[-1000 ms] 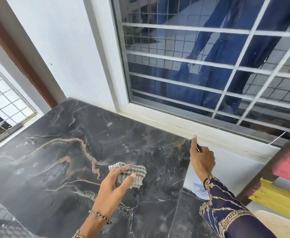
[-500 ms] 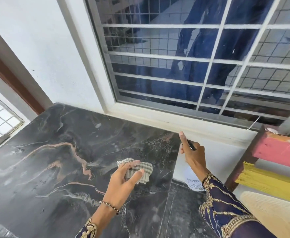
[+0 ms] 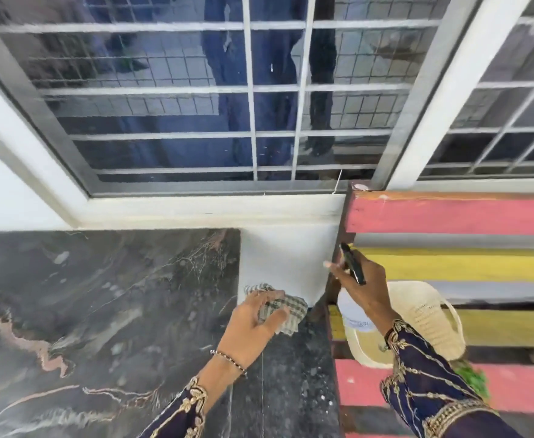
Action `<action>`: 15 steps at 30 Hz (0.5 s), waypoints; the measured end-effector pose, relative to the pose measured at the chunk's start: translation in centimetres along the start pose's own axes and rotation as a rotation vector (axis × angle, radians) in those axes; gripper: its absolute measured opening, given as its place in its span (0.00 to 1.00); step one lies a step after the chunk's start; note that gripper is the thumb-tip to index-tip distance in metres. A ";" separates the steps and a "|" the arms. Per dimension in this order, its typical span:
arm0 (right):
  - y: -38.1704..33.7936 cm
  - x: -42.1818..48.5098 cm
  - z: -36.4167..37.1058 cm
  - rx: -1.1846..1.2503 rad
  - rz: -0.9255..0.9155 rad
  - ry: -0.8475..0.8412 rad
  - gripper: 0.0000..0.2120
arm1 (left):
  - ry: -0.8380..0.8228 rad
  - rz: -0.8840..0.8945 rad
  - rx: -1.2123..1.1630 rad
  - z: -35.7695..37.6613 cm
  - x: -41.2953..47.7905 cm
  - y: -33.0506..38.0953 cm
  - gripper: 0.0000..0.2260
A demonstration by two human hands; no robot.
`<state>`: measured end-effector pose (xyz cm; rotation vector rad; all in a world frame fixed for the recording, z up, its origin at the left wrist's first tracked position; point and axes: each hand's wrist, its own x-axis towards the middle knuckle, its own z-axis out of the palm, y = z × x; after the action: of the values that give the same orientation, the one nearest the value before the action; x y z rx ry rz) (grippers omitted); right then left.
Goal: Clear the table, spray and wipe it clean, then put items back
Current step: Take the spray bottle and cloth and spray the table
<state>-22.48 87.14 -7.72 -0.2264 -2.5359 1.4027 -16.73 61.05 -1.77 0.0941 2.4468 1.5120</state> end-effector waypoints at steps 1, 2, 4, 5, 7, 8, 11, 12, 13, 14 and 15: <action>1.3 -0.2 -1.1 -0.065 0.002 0.011 0.15 | -0.028 0.001 0.014 0.9 0.2 0.2 0.14; 2.4 -0.3 -2.0 -0.136 0.014 0.021 0.15 | -0.044 0.002 0.033 1.5 0.5 0.3 0.14; 4.6 -0.5 -3.5 -0.290 0.095 0.041 0.17 | -0.078 0.016 0.086 2.6 1.0 0.2 0.15; 5.9 -0.8 -4.0 -0.349 0.151 0.042 0.19 | -0.099 0.019 0.110 3.2 1.2 0.1 0.14; 7.3 -1.2 -4.2 -0.421 0.200 0.021 0.22 | -0.099 0.024 0.138 3.2 1.3 -0.2 0.14; 8.2 -1.3 -4.2 -0.432 0.239 0.009 0.23 | -0.100 0.024 0.158 3.4 1.6 -0.4 0.14; 10.5 -2.2 -3.9 -0.452 0.329 -0.022 0.29 | -0.099 0.009 0.198 3.5 2.0 -1.1 0.13; 11.1 -2.5 -3.8 -0.455 0.347 -0.029 0.30 | -0.100 0.000 0.206 3.4 2.1 -1.3 0.13; 11.9 -2.9 -3.5 -0.446 0.371 -0.034 0.32 | -0.106 -0.008 0.219 3.4 2.2 -1.6 0.13; 12.5 -3.1 -3.2 -0.426 0.390 -0.036 0.34 | -0.109 -0.013 0.232 3.3 2.3 -1.8 0.13; 13.0 -3.3 -2.9 -0.401 0.412 -0.037 0.35 | -0.110 -0.015 0.242 3.2 2.3 -2.0 0.13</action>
<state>-18.20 95.51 -17.71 -0.8402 -2.8950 0.9942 -18.01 63.33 -5.36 0.1994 2.5231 1.1661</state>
